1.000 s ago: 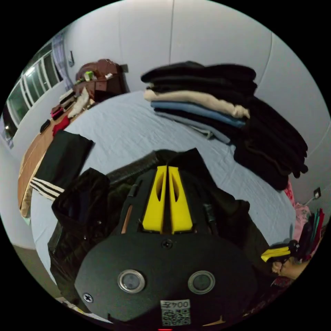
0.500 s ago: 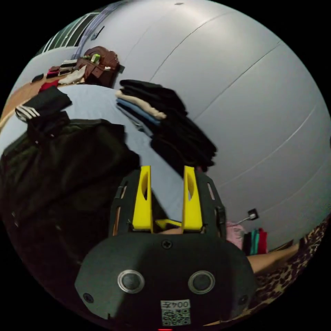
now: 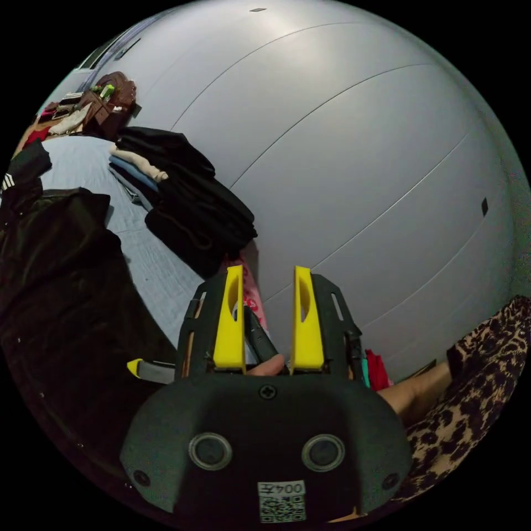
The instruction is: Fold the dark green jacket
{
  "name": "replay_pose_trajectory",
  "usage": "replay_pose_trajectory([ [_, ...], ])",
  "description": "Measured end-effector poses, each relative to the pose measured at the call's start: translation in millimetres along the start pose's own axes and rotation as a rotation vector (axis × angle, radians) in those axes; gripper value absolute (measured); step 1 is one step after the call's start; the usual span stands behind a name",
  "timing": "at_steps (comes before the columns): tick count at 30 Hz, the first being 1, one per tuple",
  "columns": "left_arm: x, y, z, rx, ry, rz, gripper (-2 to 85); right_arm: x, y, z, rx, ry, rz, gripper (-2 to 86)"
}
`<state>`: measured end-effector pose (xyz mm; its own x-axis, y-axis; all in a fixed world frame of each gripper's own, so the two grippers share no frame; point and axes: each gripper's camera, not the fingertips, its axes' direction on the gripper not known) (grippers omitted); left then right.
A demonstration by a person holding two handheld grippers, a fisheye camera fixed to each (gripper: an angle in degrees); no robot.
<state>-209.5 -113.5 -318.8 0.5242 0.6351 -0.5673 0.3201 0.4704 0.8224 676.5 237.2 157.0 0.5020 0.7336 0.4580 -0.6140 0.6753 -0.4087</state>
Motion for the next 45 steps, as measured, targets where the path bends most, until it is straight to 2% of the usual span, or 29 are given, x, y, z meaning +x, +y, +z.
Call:
replay_pose_trajectory([
  [3,1,7,-1,-0.023,-0.025,0.002,12.6,-15,-2,5,-0.017,-0.007,-0.023,8.5],
  [9,-12,13,-23,0.068,-0.096,-0.038,12.7,-31,0,13,-0.05,-0.018,-0.002,8.4],
  [12,-27,14,-48,0.139,-0.189,-0.054,12.6,-38,-3,11,-0.024,-0.017,-0.037,8.1],
  [15,-55,19,-80,0.18,-0.33,-0.097,12.5,-62,-16,-4,0.081,0.07,-0.248,7.0],
  [19,-104,27,-116,0.118,-0.66,-0.068,12.5,-118,-51,-12,0.2,0.344,-0.643,6.0],
  [22,-149,30,-137,0.043,-0.83,-0.123,12.4,-152,-77,6,0.163,0.533,-0.858,7.5],
  [28,-210,35,-161,-0.074,-0.925,-0.261,11.1,-197,-106,48,-0.039,0.726,-1.106,12.0],
  [30,-213,36,-163,-0.072,-0.947,-0.255,10.0,-208,-110,60,-0.118,0.746,-1.152,11.5],
  [32,-213,35,-163,-0.084,-0.986,-0.249,8.7,-222,-107,72,-0.213,0.778,-1.208,7.2],
  [33,-213,35,-164,-0.079,-0.989,-0.254,8.4,-227,-102,70,-0.184,0.788,-1.239,5.8],
  [34,-214,36,-166,-0.071,-0.997,-0.259,8.0,-237,-92,61,-0.059,0.827,-1.268,4.1],
  [35,-215,37,-167,-0.063,-1.004,-0.254,7.7,-242,-82,52,0.057,0.866,-1.279,3.7],
  [37,-215,39,-170,-0.051,-1.007,-0.24,7.3,-234,-68,54,0.151,0.97,-1.295,3.5],
  [41,-218,40,-178,-0.043,-1.007,-0.228,6.6,-198,-50,88,0.151,1.175,-1.312,1.9],
  [42,-219,40,-179,-0.041,-1.006,-0.228,6.6,-197,-50,86,0.164,1.16,-1.292,1.4],
  [45,-221,40,-185,-0.037,-1.009,-0.228,6.1,-194,-76,59,0.094,1.024,-1.035,0.1],
])
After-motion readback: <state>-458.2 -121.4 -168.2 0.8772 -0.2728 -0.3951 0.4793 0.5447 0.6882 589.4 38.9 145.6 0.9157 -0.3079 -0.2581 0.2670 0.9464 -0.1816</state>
